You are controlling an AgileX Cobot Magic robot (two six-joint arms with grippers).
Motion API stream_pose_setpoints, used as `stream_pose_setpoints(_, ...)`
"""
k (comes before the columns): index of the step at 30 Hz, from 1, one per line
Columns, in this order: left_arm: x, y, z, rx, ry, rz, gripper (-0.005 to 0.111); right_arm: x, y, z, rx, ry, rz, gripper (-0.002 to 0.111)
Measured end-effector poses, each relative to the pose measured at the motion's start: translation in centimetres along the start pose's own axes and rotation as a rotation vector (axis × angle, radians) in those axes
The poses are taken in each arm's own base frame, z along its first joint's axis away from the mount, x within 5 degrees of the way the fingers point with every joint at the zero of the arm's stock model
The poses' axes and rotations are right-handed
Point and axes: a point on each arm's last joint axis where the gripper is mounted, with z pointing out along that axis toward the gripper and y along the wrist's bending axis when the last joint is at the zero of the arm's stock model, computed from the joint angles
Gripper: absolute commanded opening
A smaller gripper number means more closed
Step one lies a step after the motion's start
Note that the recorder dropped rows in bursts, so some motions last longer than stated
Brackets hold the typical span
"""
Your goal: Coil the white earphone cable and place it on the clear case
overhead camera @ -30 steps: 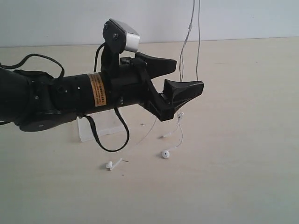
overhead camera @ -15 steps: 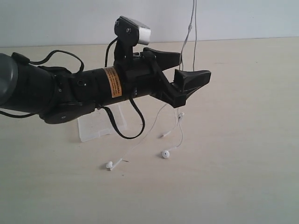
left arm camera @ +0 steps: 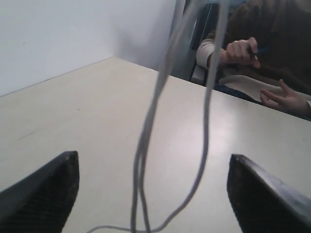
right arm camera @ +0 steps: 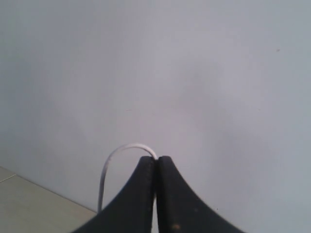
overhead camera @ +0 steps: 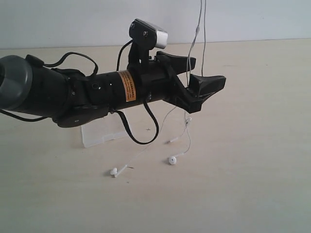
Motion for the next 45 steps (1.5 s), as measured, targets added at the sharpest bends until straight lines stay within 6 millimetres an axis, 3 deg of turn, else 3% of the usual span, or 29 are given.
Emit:
stream_pose_setpoints(10, 0.0, 0.0, 0.0, 0.002, 0.006, 0.007, 0.025, 0.0, 0.0, 0.0, -0.001, 0.002, 0.0, 0.0)
stream_pose_setpoints(20, 0.1, -0.1, 0.0, 0.008, 0.009, 0.012, 0.001, 0.1, 0.0, 0.0, -0.003, 0.011, 0.0, 0.0)
stream_pose_setpoints(31, 0.1, -0.1, 0.0, 0.011, 0.014, 0.017, 0.0, 0.7, -0.1, 0.0, -0.01, 0.073, -0.018, 0.0)
stream_pose_setpoints(38, 0.3, 0.0, -0.2, -0.014, 0.079, 0.043, 0.0, 1.2, -2.8, -0.3, 0.081, 0.134, -0.016, 0.0)
stream_pose_setpoints(45, -1.8, -0.6, -0.9, -0.006, 0.051, 0.087, 0.0, 1.2, -4.7, -1.3, 0.149, 0.172, -0.011, 0.0)
